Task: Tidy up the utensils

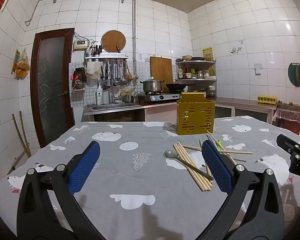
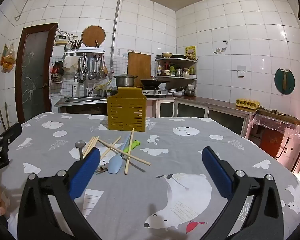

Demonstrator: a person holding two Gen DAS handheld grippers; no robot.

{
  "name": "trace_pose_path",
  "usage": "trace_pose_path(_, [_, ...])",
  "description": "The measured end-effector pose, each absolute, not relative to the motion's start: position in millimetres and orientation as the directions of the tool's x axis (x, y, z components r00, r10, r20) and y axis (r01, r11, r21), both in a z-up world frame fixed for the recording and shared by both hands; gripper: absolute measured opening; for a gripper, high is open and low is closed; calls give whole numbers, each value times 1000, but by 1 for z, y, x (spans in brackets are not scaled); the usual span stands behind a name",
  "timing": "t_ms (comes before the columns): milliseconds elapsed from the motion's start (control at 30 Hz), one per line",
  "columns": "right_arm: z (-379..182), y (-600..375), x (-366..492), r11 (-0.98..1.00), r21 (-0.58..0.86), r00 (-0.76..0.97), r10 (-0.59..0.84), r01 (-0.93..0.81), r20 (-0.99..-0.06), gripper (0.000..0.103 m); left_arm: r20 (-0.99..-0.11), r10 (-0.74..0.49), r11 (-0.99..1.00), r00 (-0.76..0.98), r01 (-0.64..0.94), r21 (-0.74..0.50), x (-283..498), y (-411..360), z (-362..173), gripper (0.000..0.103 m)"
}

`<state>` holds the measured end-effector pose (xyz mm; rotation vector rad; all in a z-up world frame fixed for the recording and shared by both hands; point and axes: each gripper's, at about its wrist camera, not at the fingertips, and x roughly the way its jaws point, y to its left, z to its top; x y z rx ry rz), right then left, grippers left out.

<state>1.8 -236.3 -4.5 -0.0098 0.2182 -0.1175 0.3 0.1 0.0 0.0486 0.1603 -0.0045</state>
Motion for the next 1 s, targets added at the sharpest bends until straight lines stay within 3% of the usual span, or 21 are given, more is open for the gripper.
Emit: trace_pose_path(1000, [-5, -237, 1, 993, -24, 969, -118, 116, -216, 99, -153, 0, 999, 988, 8, 50, -2, 0, 1, 98])
